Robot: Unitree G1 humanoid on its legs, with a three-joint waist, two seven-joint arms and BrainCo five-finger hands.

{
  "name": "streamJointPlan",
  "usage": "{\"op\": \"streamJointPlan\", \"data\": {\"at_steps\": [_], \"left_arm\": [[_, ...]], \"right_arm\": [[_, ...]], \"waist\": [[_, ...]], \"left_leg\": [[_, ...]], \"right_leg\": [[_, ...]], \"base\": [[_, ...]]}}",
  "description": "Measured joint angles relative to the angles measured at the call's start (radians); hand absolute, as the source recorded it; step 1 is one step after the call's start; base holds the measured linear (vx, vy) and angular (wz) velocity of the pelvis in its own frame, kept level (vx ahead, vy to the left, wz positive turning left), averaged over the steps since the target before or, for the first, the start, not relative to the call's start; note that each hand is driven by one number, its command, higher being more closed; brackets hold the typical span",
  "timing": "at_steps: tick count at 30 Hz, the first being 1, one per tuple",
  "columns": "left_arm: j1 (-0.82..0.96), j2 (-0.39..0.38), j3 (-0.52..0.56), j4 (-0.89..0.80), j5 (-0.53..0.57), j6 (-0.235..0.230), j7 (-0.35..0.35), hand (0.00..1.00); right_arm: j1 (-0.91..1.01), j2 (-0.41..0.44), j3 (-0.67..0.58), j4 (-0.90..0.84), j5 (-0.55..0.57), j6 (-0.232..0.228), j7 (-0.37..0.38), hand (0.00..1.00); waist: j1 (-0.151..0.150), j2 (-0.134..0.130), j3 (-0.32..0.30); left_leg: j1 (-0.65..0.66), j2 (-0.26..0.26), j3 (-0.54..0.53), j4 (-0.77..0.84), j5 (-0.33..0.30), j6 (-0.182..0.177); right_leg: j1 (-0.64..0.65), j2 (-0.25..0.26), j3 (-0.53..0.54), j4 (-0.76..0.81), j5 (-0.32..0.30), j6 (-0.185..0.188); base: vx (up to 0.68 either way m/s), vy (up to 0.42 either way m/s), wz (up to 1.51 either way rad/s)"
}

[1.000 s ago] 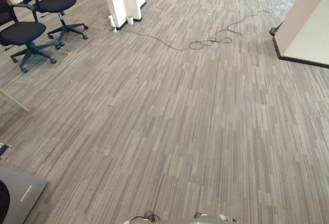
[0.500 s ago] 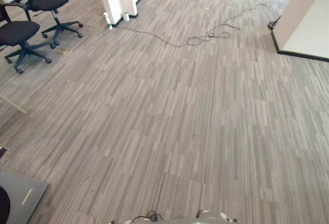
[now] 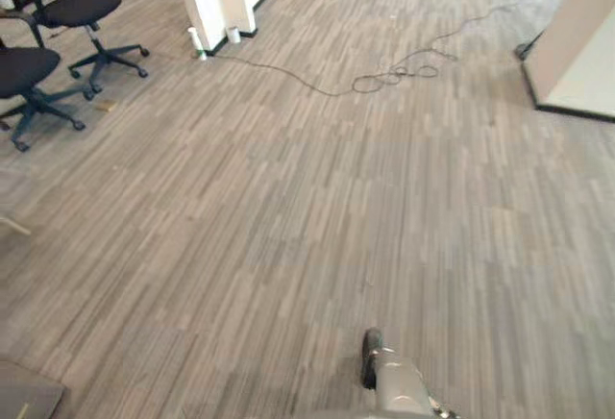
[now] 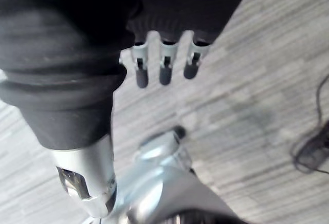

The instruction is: Organize washtable

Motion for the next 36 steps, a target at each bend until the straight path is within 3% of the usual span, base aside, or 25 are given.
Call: {"op": "streamJointPlan", "data": {"at_steps": [1, 2, 4, 6, 9, 11, 12, 13, 14, 15, 16, 17, 18, 20, 23, 25, 27, 28, 29, 30, 31, 33, 34, 35, 36], "left_arm": [[-0.002, -0.023, 0.023, -0.007, -0.004, -0.002, 0.000, 0.00], [-0.011, -0.029, 0.024, -0.009, -0.016, -0.001, -0.001, 0.00], [-0.014, -0.024, 0.013, -0.027, -0.066, 0.000, 0.004, 0.00], [-0.002, -0.017, -0.002, -0.070, -0.128, -0.009, 0.009, 0.00], [0.008, -0.017, -0.008, -0.119, -0.208, -0.026, 0.010, 0.00], [0.008, -0.006, -0.037, -0.141, -0.234, -0.036, 0.010, 0.00], [0.011, -0.004, -0.047, -0.144, -0.237, -0.038, 0.011, 0.00], [0.014, -0.005, -0.071, -0.145, -0.237, -0.036, 0.011, 0.00], [0.013, -0.004, -0.071, -0.145, -0.238, -0.037, 0.010, 0.00], [0.012, 0.012, -0.071, -0.145, -0.237, -0.038, 0.008, 0.00], [0.008, 0.029, -0.071, -0.144, -0.235, -0.038, 0.008, 0.00], [0.006, 0.034, -0.071, -0.143, -0.233, -0.037, 0.007, 0.00], [0.008, 0.037, -0.070, -0.135, -0.232, -0.037, 0.008, 0.00], [-0.007, 0.059, -0.071, -0.102, -0.204, -0.033, 0.007, 0.00], [-0.016, 0.072, -0.101, -0.065, -0.155, -0.029, 0.008, 0.00], [-0.032, 0.084, -0.143, -0.052, -0.113, -0.030, 0.006, 0.00], [-0.057, 0.086, -0.161, -0.023, -0.105, -0.026, 0.006, 0.00], [-0.077, 0.076, -0.164, -0.021, -0.098, -0.021, 0.006, 0.00], [-0.086, 0.065, -0.164, -0.020, -0.082, -0.021, 0.005, 0.00], [-0.087, 0.066, -0.161, -0.021, -0.074, -0.021, 0.004, 0.00], [-0.088, 0.080, -0.152, -0.019, -0.055, -0.021, -0.002, 0.00], [-0.073, 0.062, -0.121, -0.014, -0.033, -0.010, -0.007, 0.00], [-0.059, 0.037, -0.075, -0.007, -0.022, -0.012, -0.012, 0.00], [-0.061, 0.029, -0.053, -0.006, -0.018, -0.011, -0.013, 0.00], [-0.064, 0.004, 0.002, -0.008, -0.018, -0.008, -0.011, 0.00]], "right_arm": [[0.000, -0.013, 0.002, -0.007, -0.006, -0.002, 0.001, 0.00], [-0.007, -0.023, 0.007, -0.007, -0.018, -0.002, -0.001, 0.00], [-0.017, -0.027, 0.019, 0.005, -0.031, -0.001, -0.008, 0.00], [-0.034, -0.029, 0.050, 0.014, -0.067, -0.001, -0.017, 0.00], [-0.080, -0.027, 0.051, 0.032, -0.104, 0.002, -0.016, 0.00], [-0.089, -0.018, 0.049, 0.032, -0.107, 0.002, -0.016, 0.00], [-0.089, -0.015, 0.049, 0.030, -0.115, 0.000, -0.015, 0.00], [-0.087, -0.025, 0.051, 0.029, -0.122, -0.001, -0.015, 0.00], [-0.088, -0.028, 0.055, 0.031, -0.134, 0.000, -0.016, 0.00], [-0.089, -0.016, 0.059, 0.032, -0.149, 0.003, -0.015, 0.00], [-0.086, 0.006, 0.054, 0.033, -0.169, 0.003, -0.012, 0.00], [-0.087, 0.010, 0.052, 0.033, -0.175, 0.003, -0.010, 0.00], [-0.085, 0.014, 0.047, 0.028, -0.175, 0.003, 0.006, 0.00], [-0.095, 0.018, 0.046, 0.018, -0.162, 0.001, 0.007, 0.00], [-0.086, 0.025, 0.030, -0.001, -0.117, -0.004, 0.005, 0.00], [-0.080, 0.030, 0.031, -0.022, -0.077, -0.014, 0.005, 0.00], [-0.079, 0.030, 0.028, -0.051, -0.038, -0.025, 0.005, 0.00], [-0.078, 0.023, 0.021, -0.052, -0.022, -0.032, 0.003, 0.00], [-0.072, 0.013, 0.022, -0.049, -0.023, -0.034, 0.001, 0.00], [-0.066, 0.014, 0.023, -0.046, -0.025, -0.032, 0.000, 0.00], [-0.051, 0.030, 0.017, -0.040, -0.026, -0.028, -0.001, 0.00], [-0.031, 0.026, 0.006, -0.033, -0.025, -0.016, 0.002, 0.00], [-0.017, 0.023, 0.003, -0.029, -0.029, -0.015, 0.003, 0.00], [-0.018, 0.021, -0.002, -0.028, -0.030, -0.015, 0.005, 0.00], [-0.019, 0.007, -0.006, -0.030, -0.030, -0.014, 0.005, 0.00]], "waist": [[0.012, 0.016, 0.008], [0.024, 0.031, 0.015], [0.037, 0.021, 0.024], [0.049, -0.003, 0.036], [0.084, -0.025, 0.051], [0.101, -0.043, 0.060], [0.101, -0.041, 0.062], [0.100, -0.023, 0.058], [0.105, -0.024, 0.057], [0.112, -0.055, 0.046], [0.111, -0.080, 0.035], [0.106, -0.090, 0.033], [0.104, -0.098, 0.024], [0.100, -0.122, 0.033], [0.095, -0.113, 0.046], [0.074, -0.104, 0.048], [0.042, -0.087, 0.054], [0.035, -0.064, 0.070], [0.032, -0.048, 0.076], [0.032, -0.051, 0.077], [0.031, -0.077, 0.075], [0.012, -0.063, 0.057], [0.008, -0.038, 0.035], [0.009, -0.031, 0.031], [0.012, -0.006, 0.036]], "left_leg": [[-0.087, 0.046, -0.012, 0.227, 0.085, 0.007], [-0.153, 0.082, -0.008, 0.432, 0.108, -0.015], [-0.206, 0.090, 0.031, 0.606, 0.100, -0.019], [-0.270, 0.046, 0.082, 0.635, 0.091, -0.018], [-0.412, -0.034, 0.137, 0.442, 0.053, -0.006], [-0.450, -0.099, 0.123, 0.196, 0.065, -0.002], [-0.463, -0.125, 0.093, 0.019, 0.112, -0.003], [-0.474, -0.125, 0.061, -0.107, 0.187, 0.003], [-0.474, -0.126, 0.057, -0.095, 0.248, 0.017], [-0.476, -0.157, 0.059, -0.073, 0.300, 0.075], [-0.484, -0.192, 0.063, -0.036, 0.262, 0.131], [-0.487, -0.204, 0.065, -0.024, 0.242, 0.152], [-0.475, -0.216, 0.074, -0.024, 0.215, 0.167], [-0.365, -0.238, 0.104, -0.065, 0.172, 0.186], [-0.140, -0.260, 0.092, -0.173, 0.146, 0.189], [-0.037, -0.258, 0.067, -0.254, 0.146, 0.188], [0.006, -0.243, 0.025, -0.278, 0.121, 0.185], [0.031, -0.221, -0.002, -0.278, 0.087, 0.186], [0.055, -0.202, -0.025, -0.279, 0.055, 0.178], [0.064, -0.202, -0.035, -0.289, 0.046, 0.169], [0.098, -0.216, -0.055, -0.305, 0.014, 0.153], [0.148, -0.183, -0.090, -0.283, -0.046, 0.139], [0.125, -0.156, -0.098, -0.185, -0.043, 0.123], [0.089, -0.142, -0.098, -0.096, -0.035, 0.108], [0.009, -0.104, -0.098, 0.130, 0.016, 0.033]], "right_leg": [[0.060, 0.031, -0.006, -0.044, -0.017, -0.021], [0.145, 0.069, -0.007, -0.099, -0.028, -0.035], [0.294, 0.104, -0.002, -0.191, -0.037, -0.050], [0.404, 0.106, 0.028, -0.265, -0.041, -0.055], [0.497, 0.090, 0.066, -0.353, -0.041, -0.055], [0.554, 0.058, 0.065, -0.385, -0.071, -0.025], [0.593, 0.047, 0.054, -0.402, -0.108, 0.002], [0.626, 0.053, 0.050, -0.412, -0.142, 0.018], [0.642, 0.050, 0.051, -0.415, -0.158, 0.031], [0.653, 0.018, 0.052, -0.402, -0.197, 0.043], [0.643, -0.017, 0.052, -0.354, -0.227, 0.016], [0.625, -0.029, 0.055, -0.306, -0.230, 0.008], [0.560, -0.060, 0.067, -0.158, -0.229, 0.010], [0.384, -0.126, 0.150, 0.298, -0.159, 0.059], [0.272, -0.131, 0.154, 0.626, -0.194, 0.062], [0.197, -0.105, 0.079, 0.616, -0.252, 0.035], [0.106, -0.070, 0.023, 0.480, -0.279, 0.030], [0.058, -0.035, 0.015, 0.330, -0.265, 0.024], [0.036, -0.007, 0.007, 0.097, -0.183, 0.041], [0.039, -0.007, -0.003, -0.036, -0.126, 0.052], [0.011, -0.028, -0.002, -0.169, -0.051, 0.077], [-0.019, -0.012, 0.026, -0.116, 0.019, 0.021], [-0.012, 0.014, 0.035, -0.080, 0.063, -0.010], [-0.003, 0.021, 0.039, -0.073, 0.075, -0.029], [0.043, 0.045, 0.023, -0.074, 0.050, -0.040]], "base": [[0.74, -0.300, -0.23], [0.75, -0.252, -0.23], [0.77, -0.211, -0.19], [0.62, -0.143, -0.24], [0.51, 0.008, -0.46], [0.40, 0.112, -0.25], [0.38, 0.186, -0.05], [0.38, 0.229, -0.03], [0.40, 0.294, -0.06], [0.43, 0.304, -0.10], [0.46, 0.276, -0.07], [0.50, 0.254, -0.01], [0.51, 0.276, -0.08], [0.54, 0.329, -0.19], [0.51, 0.257, -0.15], [0.46, 0.151, 0.22], [0.46, 0.063, 0.59], [0.60, -0.003, 0.70], [0.61, -0.021, 0.69], [0.62, -0.082, 0.72], [0.58, -0.147, 0.72], [0.67, -0.169, 0.70], [0.63, -0.132, 0.44], [0.79, -0.210, 0.32], [0.80, -0.264, 0.08]]}}
